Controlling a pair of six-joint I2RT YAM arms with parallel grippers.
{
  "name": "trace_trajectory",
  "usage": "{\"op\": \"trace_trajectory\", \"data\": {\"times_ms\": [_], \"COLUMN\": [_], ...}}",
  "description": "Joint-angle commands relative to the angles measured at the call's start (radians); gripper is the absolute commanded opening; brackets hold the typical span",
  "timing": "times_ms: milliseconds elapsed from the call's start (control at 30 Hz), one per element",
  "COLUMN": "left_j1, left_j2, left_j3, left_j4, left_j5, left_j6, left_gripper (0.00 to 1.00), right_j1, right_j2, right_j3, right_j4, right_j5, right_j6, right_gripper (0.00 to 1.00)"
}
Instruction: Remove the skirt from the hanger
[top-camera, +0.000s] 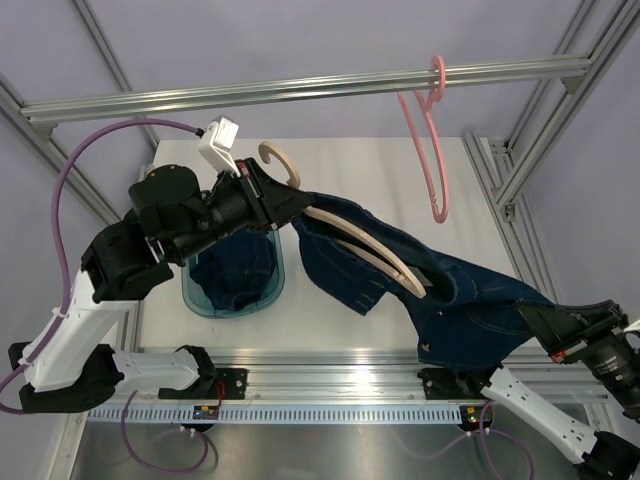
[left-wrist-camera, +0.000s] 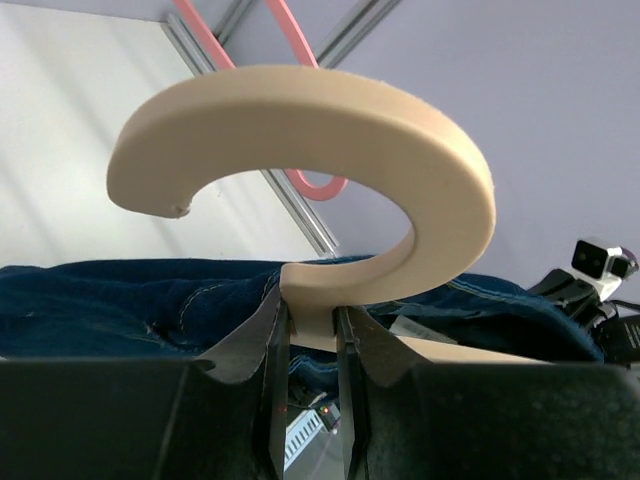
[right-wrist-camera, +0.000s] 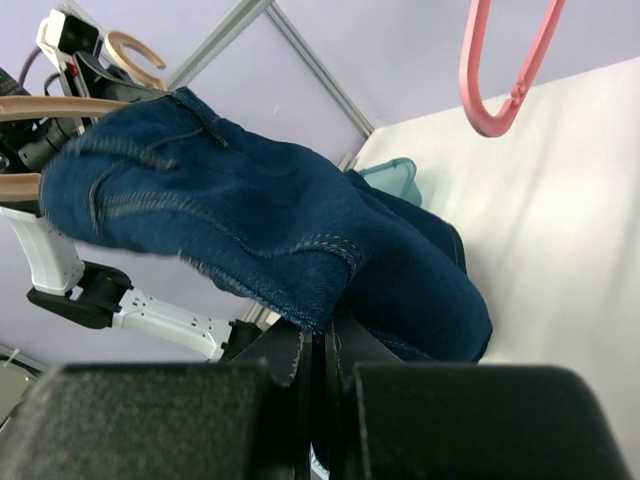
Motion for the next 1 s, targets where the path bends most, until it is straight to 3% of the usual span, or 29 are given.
{"op": "trace_trajectory", "data": {"times_ms": [0, 300, 533, 667, 767, 867, 967], "left_j1": [0.026, 0.024, 0.024, 0.024, 0.024, 0.024, 0.024], "left_j2": [-0.032, -0.043, -0.11, -0.12, -0.104, -0.08, -0.043], "left_j3": [-0.019, -0.101, -0.101, -0.017, 0.03, 0.034, 0.034], "left_j4": [0.122, 0.424, 0.518, 0.321, 0.155, 0.049, -0.045], "left_j5": [0.046, 0.382, 0.475, 0.412, 0.314, 0.257, 0.188], "left_j6": [0.053, -0.095, -0.151, -0.075, -0.012, 0.03, 0.068], "left_gripper": [0.0, 0.0, 0.0, 0.0, 0.0, 0.0, 0.0], "right_j1": [0.003, 0.003, 0.003, 0.003, 0.003, 0.003, 0.003], "right_j2": [0.094, 0.385, 0.5, 0.63, 0.666, 0.652, 0.676], "right_j3": [0.013, -0.111, -0.196, -0.078, 0.041, 0.129, 0.279], "right_j4": [0.095, 0.311, 0.393, 0.228, 0.131, 0.088, 0.025], "right_j5": [-0.024, -0.24, -0.181, -0.119, -0.084, -0.079, -0.189], "right_j6": [0.004, -0.013, -0.046, -0.073, -0.1, -0.102, -0.12], "right_gripper": [0.0, 0.0, 0.0, 0.81, 0.99, 0.99, 0.99]}}
